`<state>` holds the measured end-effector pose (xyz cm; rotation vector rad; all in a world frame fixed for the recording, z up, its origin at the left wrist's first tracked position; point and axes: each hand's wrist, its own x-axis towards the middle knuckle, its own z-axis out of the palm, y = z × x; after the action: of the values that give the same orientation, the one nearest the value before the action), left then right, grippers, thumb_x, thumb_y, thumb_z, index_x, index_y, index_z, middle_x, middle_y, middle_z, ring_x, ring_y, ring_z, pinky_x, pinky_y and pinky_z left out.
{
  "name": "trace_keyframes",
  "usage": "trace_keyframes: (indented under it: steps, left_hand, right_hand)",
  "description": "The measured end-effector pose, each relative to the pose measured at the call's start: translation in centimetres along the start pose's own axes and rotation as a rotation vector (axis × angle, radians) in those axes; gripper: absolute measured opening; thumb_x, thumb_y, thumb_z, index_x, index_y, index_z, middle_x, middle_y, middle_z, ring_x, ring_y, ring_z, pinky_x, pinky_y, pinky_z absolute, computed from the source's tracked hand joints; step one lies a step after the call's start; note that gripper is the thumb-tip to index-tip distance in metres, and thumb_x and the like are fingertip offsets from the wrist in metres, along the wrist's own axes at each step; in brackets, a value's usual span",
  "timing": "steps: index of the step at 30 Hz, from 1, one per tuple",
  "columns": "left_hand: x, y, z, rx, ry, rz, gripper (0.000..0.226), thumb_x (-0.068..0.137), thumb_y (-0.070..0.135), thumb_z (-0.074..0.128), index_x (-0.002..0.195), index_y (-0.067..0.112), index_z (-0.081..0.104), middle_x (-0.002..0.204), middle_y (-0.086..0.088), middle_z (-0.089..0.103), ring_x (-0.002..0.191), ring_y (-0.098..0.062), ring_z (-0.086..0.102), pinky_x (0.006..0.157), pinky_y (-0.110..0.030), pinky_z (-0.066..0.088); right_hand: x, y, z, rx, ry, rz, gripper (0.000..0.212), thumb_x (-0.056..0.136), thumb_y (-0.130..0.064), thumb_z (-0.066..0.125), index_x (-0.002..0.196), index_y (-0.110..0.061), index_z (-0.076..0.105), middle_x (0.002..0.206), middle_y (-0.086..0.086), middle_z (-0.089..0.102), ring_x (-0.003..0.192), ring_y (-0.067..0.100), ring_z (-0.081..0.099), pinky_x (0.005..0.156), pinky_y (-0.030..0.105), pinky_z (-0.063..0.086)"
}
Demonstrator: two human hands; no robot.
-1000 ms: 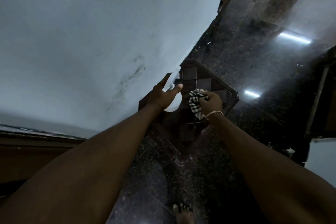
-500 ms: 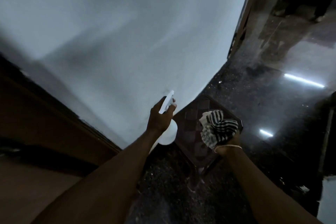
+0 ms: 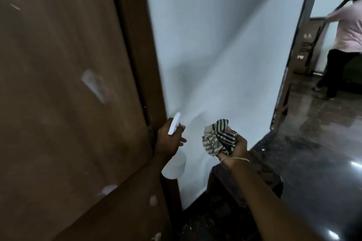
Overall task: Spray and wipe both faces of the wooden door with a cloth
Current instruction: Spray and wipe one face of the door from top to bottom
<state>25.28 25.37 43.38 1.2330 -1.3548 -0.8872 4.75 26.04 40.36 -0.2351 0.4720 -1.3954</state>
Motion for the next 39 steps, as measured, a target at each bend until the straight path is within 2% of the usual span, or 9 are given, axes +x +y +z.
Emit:
trace_keyframes:
  steps: [7,10,15,20,25,28,31,35,39]
  left_hand:
    - [-8.4,10.7,-15.1,0.049,0.226,0.131,0.028,0.09,0.025,0.062,0.087,-0.001,0.07,0.069,-0.024,0.069,0.047,-0.044,0.066,0.047,-0.035,0.052]
    - [-11.5,15.1,-21.2,0.069,0.345,0.177,0.018,0.098,0.012,0.063,0.091,-0.003,0.07,0.065,-0.018,0.066,0.045,-0.041,0.065,0.045,-0.032,0.05]
    - [-15.7,22.4,-31.8,0.149,0.52,0.282,0.033,0.101,0.015,0.065,0.075,-0.005,0.062,0.052,-0.019,0.059,0.044,-0.036,0.066,0.045,-0.029,0.051]
    - [-18.8,28.4,-41.6,0.221,0.724,0.387,0.031,0.102,0.017,0.064,0.075,0.001,0.06,0.057,-0.016,0.062,0.047,-0.029,0.066,0.047,-0.032,0.053]
    - [-20.7,34.9,-49.6,0.422,0.917,0.501,0.034,0.095,0.044,0.06,0.078,0.015,0.061,0.064,-0.01,0.065,0.051,-0.024,0.067,0.05,-0.043,0.057]
    - [-21.7,39.6,-51.8,0.45,1.038,0.579,0.022,0.1,0.027,0.066,0.08,0.022,0.057,0.07,-0.012,0.063,0.053,-0.029,0.066,0.048,-0.04,0.057]
    - [-22.7,44.0,-52.9,0.477,1.117,0.632,0.022,0.102,0.019,0.064,0.081,0.018,0.058,0.076,-0.019,0.061,0.051,-0.032,0.066,0.043,-0.032,0.055]
    - [-23.4,48.2,-54.3,0.536,1.164,0.664,0.022,0.103,0.019,0.062,0.087,0.004,0.06,0.068,-0.021,0.059,0.043,-0.024,0.065,0.042,-0.03,0.054]
    - [-23.4,50.2,-55.4,0.594,1.202,0.695,0.023,0.104,0.021,0.061,0.087,0.005,0.06,0.068,-0.021,0.061,0.042,-0.023,0.066,0.046,-0.038,0.059]
  right_hand:
    - [-8.5,7.3,14.1,-0.15,-0.172,0.009,0.03,0.084,-0.027,0.06,0.094,-0.004,0.077,0.102,0.019,0.068,0.088,0.035,0.069,0.088,0.047,0.048]
    - [-11.2,10.1,20.4,-0.204,-0.273,-0.008,0.038,0.078,-0.029,0.07,0.109,-0.007,0.069,0.098,0.015,0.067,0.086,0.032,0.068,0.079,0.043,0.056]
    - [-14.8,14.2,31.6,-0.211,-0.465,0.048,0.022,0.085,-0.03,0.063,0.093,-0.015,0.076,0.101,0.014,0.069,0.087,0.029,0.071,0.079,0.041,0.056]
    - [-15.9,17.7,40.9,-0.286,-0.574,0.003,0.096,0.037,-0.038,0.099,0.124,-0.014,0.064,0.113,0.015,0.071,0.093,0.028,0.073,0.082,0.045,0.059]
    - [-16.0,20.0,49.4,-0.196,-0.746,0.025,0.027,0.096,-0.022,0.053,0.116,-0.015,0.069,0.11,0.011,0.073,0.088,0.022,0.075,0.068,0.037,0.063]
    - [-15.5,20.4,54.4,-0.234,-0.797,-0.02,0.031,0.099,-0.022,0.051,0.127,-0.013,0.061,0.121,0.015,0.069,0.094,0.026,0.074,0.078,0.042,0.062]
    - [-15.9,20.2,59.5,-0.239,-0.868,-0.046,0.045,0.083,-0.029,0.064,0.126,-0.013,0.061,0.117,0.012,0.072,0.091,0.021,0.075,0.07,0.035,0.062]
    - [-16.0,20.4,65.0,-0.157,-0.987,-0.004,0.032,0.093,-0.027,0.058,0.123,-0.014,0.062,0.111,0.01,0.072,0.089,0.019,0.075,0.066,0.032,0.062]
    - [-16.0,21.6,69.7,-0.169,-1.009,-0.056,0.066,0.076,-0.031,0.072,0.136,-0.01,0.056,0.128,0.017,0.065,0.1,0.027,0.07,0.082,0.042,0.057]
